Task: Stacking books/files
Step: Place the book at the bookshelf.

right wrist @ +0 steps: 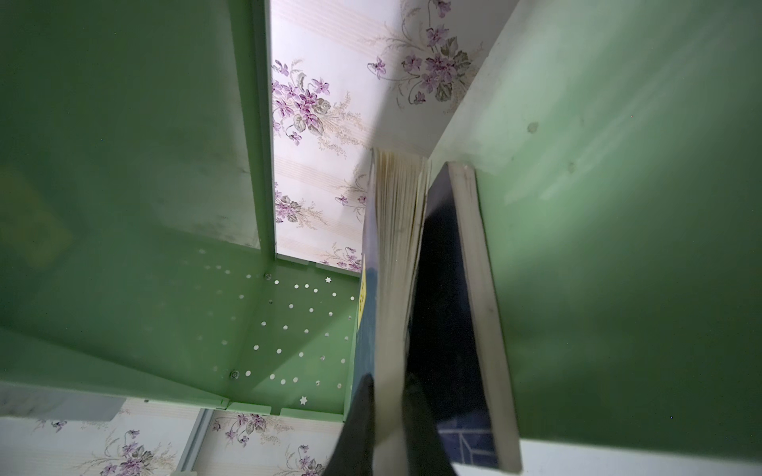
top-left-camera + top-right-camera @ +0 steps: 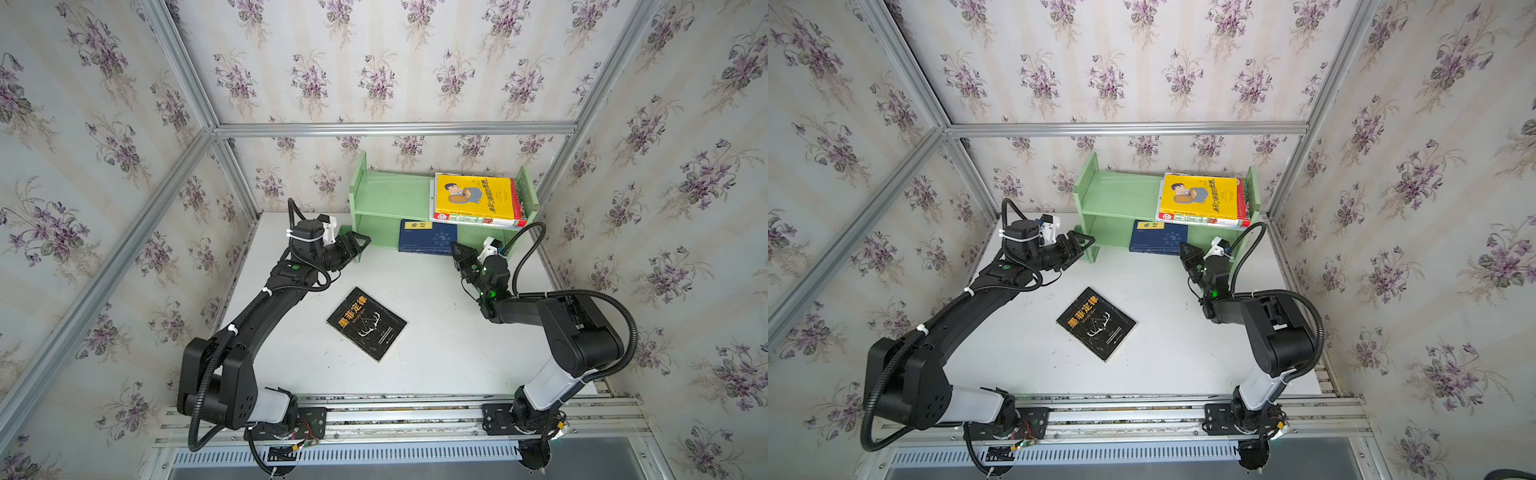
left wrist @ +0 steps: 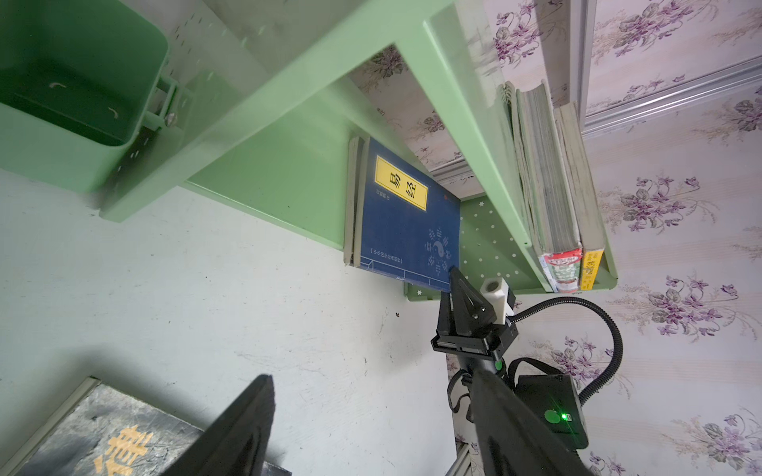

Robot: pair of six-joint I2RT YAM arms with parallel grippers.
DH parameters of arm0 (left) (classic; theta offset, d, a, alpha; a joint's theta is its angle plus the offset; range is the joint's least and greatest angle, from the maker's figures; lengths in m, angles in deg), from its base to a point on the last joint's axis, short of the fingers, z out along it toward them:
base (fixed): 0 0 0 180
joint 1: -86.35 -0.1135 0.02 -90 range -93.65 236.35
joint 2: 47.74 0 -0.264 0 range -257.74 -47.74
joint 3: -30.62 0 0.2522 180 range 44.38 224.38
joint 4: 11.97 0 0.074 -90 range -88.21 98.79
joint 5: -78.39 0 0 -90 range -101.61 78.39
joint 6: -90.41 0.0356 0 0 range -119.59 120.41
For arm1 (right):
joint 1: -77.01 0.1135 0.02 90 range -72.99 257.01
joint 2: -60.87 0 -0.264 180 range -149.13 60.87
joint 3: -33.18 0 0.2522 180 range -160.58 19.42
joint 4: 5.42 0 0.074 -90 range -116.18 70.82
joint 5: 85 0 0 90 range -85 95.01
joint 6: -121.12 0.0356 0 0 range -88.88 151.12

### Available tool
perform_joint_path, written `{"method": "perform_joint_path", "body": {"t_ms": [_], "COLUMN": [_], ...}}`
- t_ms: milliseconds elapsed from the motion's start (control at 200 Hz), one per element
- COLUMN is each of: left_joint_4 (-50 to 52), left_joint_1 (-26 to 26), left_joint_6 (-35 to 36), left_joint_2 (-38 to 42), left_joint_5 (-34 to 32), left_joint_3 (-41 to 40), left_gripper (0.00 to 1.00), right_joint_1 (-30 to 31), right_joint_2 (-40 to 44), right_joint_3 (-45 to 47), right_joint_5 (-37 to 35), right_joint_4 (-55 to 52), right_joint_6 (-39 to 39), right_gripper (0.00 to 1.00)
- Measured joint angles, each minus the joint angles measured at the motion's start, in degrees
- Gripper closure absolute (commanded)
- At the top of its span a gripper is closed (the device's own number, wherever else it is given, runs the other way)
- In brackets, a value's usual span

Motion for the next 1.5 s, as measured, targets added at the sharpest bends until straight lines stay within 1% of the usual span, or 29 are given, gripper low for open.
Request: {"method": "perform_joint_path", "body": {"t_ms": [360, 510, 560, 645, 685, 705, 865, 1109, 1499], "left_joint_4": [0.04, 0.07, 0.09, 0.09, 0.09, 0.09, 0.09, 0.11, 0.13], "left_joint_1": [-0.28, -0.46, -0.52, -0.52, -0.52, -0.52, -0.52, -0.52, -0.52], "left_joint_6": [0.33, 0.33, 0.33, 0.33, 0.33, 0.33, 0.33, 0.33, 0.31], "left_joint_2": [-0.07, 0.17, 0.28, 0.31, 0.33, 0.35, 0.57, 1.38, 3.52], "left_joint_5": [0.42, 0.44, 0.46, 0.52, 0.59, 0.59, 0.63, 0.68, 0.59], "left_joint_3": [-0.11, -0.63, -0.85, -0.90, -0.90, -0.90, -1.03, -2.10, -4.70], "left_gripper": [0.23, 0.23, 0.23, 0.23, 0.23, 0.23, 0.22, 0.22, 0.22], "right_joint_1": [0.04, 0.04, 0.04, 0.04, 0.04, 0.04, 0.04, 0.04, 0.11], "right_joint_2": [-1.51, -1.53, -1.51, -1.25, -1.03, -0.92, 1.03, 3.56, 3.26], "right_joint_3": [-1.60, -1.62, -1.62, -1.62, -1.55, -1.53, -1.46, -1.49, -3.26], "right_joint_5": [0.17, 0.20, 0.20, 0.17, 0.17, 0.17, -0.02, -0.28, -0.33], "right_joint_4": [-0.46, -0.79, -0.85, -1.57, -2.16, -2.45, -4.39, -9.07, -12.50], "right_joint_6": [-0.15, -0.15, -0.15, -0.15, -0.24, -0.42, -0.98, -2.49, -4.04], "right_gripper": [0.95, 0.93, 0.88, 0.72, 0.62, 0.59, 0.55, 0.46, 0.44]}}
